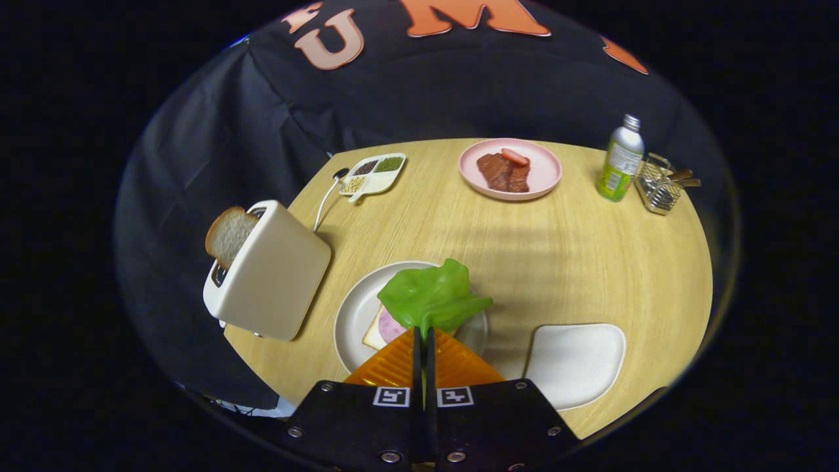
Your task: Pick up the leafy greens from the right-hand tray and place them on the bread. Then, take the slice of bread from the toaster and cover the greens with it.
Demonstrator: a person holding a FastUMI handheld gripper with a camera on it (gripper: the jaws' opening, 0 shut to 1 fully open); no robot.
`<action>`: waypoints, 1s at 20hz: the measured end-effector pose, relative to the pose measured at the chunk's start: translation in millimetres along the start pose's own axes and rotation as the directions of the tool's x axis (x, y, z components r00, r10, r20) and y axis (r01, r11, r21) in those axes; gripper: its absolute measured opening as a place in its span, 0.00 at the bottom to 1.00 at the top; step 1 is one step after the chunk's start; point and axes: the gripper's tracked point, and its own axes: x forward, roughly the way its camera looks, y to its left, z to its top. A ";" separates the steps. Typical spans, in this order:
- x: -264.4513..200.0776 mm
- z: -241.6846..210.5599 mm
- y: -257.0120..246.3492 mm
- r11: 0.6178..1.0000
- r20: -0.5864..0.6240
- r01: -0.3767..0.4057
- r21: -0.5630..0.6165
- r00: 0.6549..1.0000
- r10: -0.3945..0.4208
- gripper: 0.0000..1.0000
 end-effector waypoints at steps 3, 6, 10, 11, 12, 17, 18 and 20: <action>21.5 -9.5 17.6 0.999 -0.043 -0.022 -0.034 0.999 0.020 0.01; 39.2 -11.6 15.3 0.997 -0.046 0.008 -0.075 0.999 -0.011 0.01; 52.9 -19.7 -7.1 0.990 -0.082 0.100 -0.101 0.991 -0.109 0.06; 53.3 -18.0 -10.5 0.989 -0.079 0.112 -0.102 0.990 -0.120 0.12; 52.5 -15.1 -12.7 0.987 -0.065 0.123 -0.105 0.989 -0.130 0.14; 28.4 9.3 -7.6 0.987 0.029 0.131 -0.096 0.991 -0.129 0.47; 21.9 14.5 -3.6 0.988 0.045 0.124 -0.089 0.992 -0.120 0.52; 8.4 26.8 3.6 0.990 0.074 0.117 -0.085 0.991 -0.111 0.65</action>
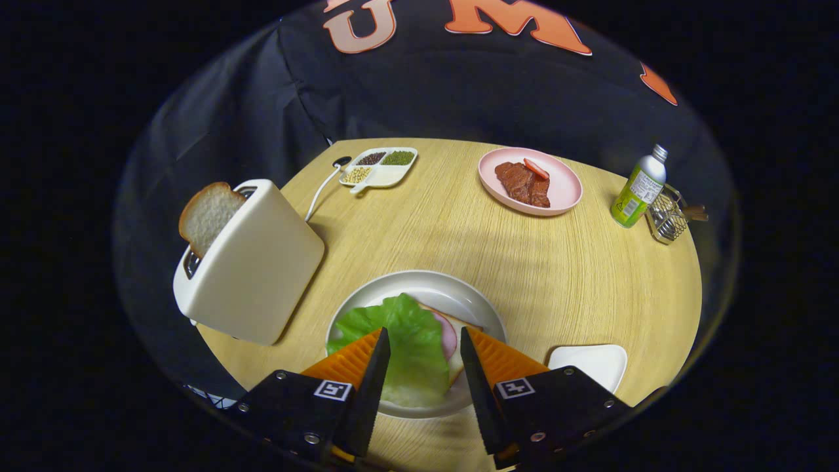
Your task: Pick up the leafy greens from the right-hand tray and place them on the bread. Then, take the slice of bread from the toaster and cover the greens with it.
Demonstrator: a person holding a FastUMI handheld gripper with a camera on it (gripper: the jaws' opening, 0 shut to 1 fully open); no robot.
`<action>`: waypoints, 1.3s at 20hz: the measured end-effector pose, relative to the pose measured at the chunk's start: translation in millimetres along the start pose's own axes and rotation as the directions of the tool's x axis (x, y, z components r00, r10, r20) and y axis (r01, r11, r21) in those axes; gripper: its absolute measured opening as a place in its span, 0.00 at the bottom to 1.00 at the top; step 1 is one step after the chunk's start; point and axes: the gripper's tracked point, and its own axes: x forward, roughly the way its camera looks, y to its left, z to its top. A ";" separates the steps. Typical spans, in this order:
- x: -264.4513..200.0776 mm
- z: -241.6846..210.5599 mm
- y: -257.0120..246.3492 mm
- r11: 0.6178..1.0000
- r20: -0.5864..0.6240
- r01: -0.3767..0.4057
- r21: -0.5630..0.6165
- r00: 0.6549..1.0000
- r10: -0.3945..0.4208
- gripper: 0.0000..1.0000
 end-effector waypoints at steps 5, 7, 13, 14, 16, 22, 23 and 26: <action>-28.3 37.9 29.1 0.999 0.032 -0.032 -0.003 0.999 0.032 0.86; -37.0 54.4 44.2 0.999 0.035 -0.032 -0.029 0.999 0.033 0.89; -51.5 98.5 112.7 0.994 0.010 -0.093 -0.059 0.996 0.094 0.91; -52.0 102.9 126.0 0.992 -0.001 -0.103 -0.066 0.995 0.104 0.91; -50.0 110.2 154.9 0.988 -0.023 -0.132 -0.086 0.991 0.130 0.92; -41.5 131.0 219.2 0.976 -0.073 -0.160 -0.146 0.986 0.151 0.92; -38.1 130.7 224.5 0.979 -0.093 -0.157 -0.134 0.985 0.145 0.92; -23.7 129.1 239.2 0.983 -0.145 -0.144 -0.114 0.981 0.127 0.92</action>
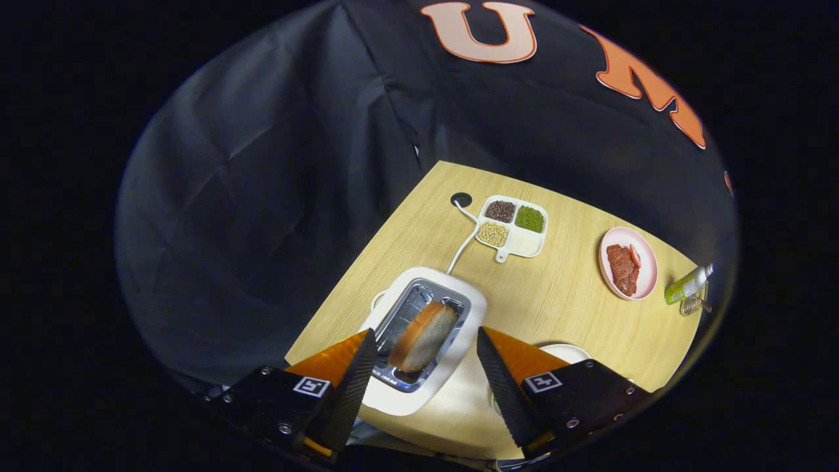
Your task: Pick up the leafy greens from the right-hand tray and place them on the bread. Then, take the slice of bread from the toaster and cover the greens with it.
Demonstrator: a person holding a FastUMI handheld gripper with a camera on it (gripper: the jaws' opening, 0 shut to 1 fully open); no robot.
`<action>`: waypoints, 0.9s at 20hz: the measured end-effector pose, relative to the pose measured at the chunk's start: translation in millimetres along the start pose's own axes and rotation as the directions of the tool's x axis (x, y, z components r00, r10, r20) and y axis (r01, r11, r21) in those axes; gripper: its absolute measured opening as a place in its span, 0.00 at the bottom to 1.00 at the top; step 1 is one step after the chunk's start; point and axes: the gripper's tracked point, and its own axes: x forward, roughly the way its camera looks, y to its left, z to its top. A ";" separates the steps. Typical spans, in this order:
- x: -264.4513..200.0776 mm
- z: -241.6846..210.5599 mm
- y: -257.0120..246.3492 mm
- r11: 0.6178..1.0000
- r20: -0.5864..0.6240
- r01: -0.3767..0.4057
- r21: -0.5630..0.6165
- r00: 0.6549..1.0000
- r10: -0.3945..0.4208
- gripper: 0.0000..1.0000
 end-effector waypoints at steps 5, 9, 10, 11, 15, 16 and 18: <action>23.9 -12.1 -11.2 0.996 -0.104 0.092 0.018 0.991 -0.090 0.88; 34.8 -17.7 -17.3 0.991 -0.150 0.129 0.034 0.981 -0.123 0.80; 37.4 -21.3 -19.1 0.990 -0.163 0.138 0.039 0.978 -0.130 0.79; 37.2 -23.2 -18.3 0.989 -0.180 0.141 0.043 0.975 -0.131 0.73; 46.2 -30.6 -7.8 0.989 -0.223 0.130 0.070 0.969 -0.111 0.42; 47.6 -31.0 -7.7 0.988 -0.226 0.134 0.072 0.967 -0.115 0.37; 50.2 -28.3 -8.1 0.987 -0.218 0.137 0.086 0.969 -0.116 0.23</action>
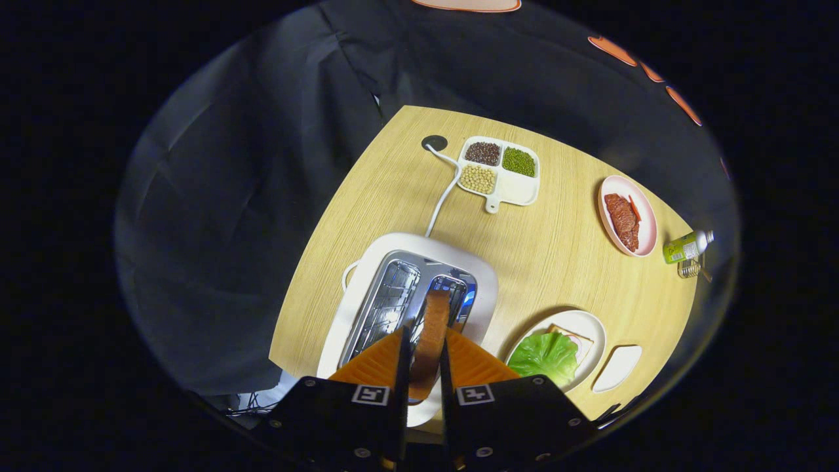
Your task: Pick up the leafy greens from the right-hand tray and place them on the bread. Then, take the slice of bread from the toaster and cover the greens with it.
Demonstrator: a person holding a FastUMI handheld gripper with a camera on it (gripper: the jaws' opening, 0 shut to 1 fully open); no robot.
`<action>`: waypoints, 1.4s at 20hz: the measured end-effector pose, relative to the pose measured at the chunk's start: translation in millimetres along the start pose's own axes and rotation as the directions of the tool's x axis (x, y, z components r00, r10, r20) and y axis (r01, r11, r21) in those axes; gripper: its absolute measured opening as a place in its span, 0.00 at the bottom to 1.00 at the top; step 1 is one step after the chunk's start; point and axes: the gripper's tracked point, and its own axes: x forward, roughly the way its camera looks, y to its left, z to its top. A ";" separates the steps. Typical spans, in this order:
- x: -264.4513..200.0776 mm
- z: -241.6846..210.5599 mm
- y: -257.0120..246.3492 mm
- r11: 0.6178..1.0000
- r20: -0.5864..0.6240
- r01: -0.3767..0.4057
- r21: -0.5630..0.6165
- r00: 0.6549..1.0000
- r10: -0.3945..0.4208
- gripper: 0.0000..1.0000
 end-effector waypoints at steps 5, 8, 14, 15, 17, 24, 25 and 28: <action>-11.5 3.0 -5.0 0.993 0.031 -0.086 0.081 0.996 0.084 0.10; -35.8 4.9 -11.9 0.978 0.073 -0.177 0.115 0.983 0.169 0.08; -77.5 -2.0 -36.8 0.927 0.177 -0.352 0.133 0.928 0.327 0.08; -82.5 -2.8 -45.9 0.924 0.202 -0.359 0.131 0.922 0.330 0.08; -85.6 -8.2 -73.4 0.920 0.241 -0.365 0.140 0.914 0.326 0.08; -72.3 -61.5 -161.0 0.912 0.243 -0.365 0.188 0.917 0.317 0.08; -66.8 -69.9 -168.5 0.908 0.237 -0.368 0.199 0.917 0.320 0.08; -50.4 -88.1 -184.4 0.882 0.226 -0.409 0.235 0.905 0.360 0.08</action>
